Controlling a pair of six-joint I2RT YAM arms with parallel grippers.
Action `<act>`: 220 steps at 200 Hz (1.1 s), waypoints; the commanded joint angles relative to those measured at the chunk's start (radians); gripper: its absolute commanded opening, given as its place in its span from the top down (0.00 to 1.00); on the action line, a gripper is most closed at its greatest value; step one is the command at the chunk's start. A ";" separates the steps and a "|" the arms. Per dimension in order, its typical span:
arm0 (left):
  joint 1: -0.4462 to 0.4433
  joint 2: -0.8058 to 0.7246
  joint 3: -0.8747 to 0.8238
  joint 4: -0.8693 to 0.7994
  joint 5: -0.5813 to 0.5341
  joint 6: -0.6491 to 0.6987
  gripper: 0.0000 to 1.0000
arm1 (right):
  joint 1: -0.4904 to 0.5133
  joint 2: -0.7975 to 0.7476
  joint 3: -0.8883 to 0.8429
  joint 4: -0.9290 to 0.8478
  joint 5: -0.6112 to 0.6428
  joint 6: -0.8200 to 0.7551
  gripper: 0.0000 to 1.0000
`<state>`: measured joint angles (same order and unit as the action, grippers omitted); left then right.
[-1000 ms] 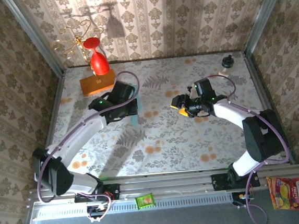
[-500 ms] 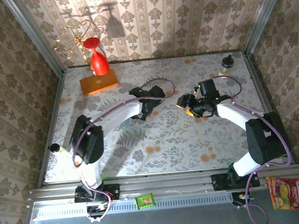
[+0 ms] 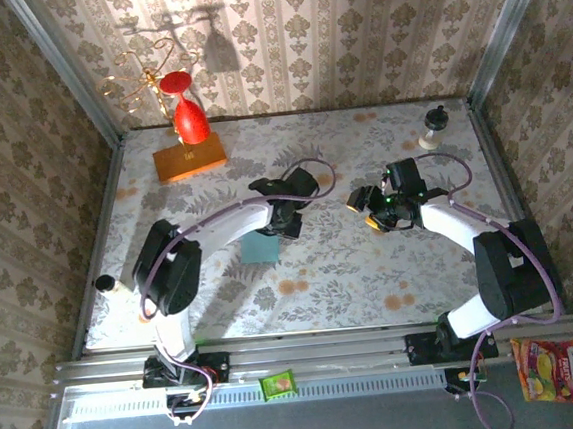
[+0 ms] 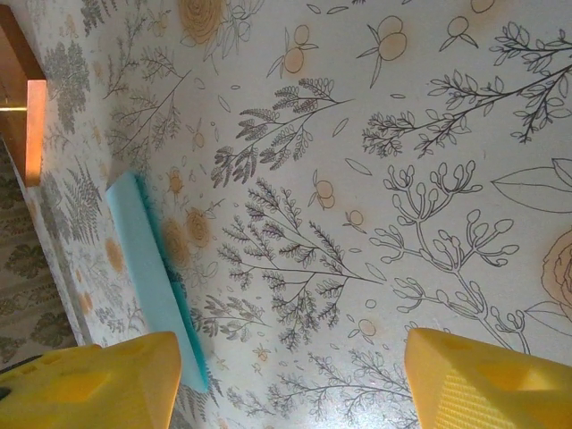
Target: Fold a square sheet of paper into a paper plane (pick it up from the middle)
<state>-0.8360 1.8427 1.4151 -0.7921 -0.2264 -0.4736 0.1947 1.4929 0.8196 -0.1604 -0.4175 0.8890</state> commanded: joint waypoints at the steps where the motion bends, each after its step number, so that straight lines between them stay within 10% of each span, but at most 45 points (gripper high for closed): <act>1: 0.074 -0.130 -0.076 0.127 0.143 -0.054 0.50 | 0.019 0.009 0.026 -0.003 -0.003 -0.025 0.34; 116: 0.451 -0.620 -0.620 0.405 0.267 -0.275 0.00 | 0.461 0.380 0.404 -0.091 0.023 -0.145 0.78; 220: 0.470 -0.620 -0.652 0.448 0.332 -0.284 0.00 | 0.517 0.675 0.708 -0.306 0.075 -0.280 0.76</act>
<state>-0.3714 1.2110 0.7780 -0.3702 0.0761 -0.7387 0.7124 2.1292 1.4883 -0.3538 -0.3916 0.6651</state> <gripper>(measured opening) 0.999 0.235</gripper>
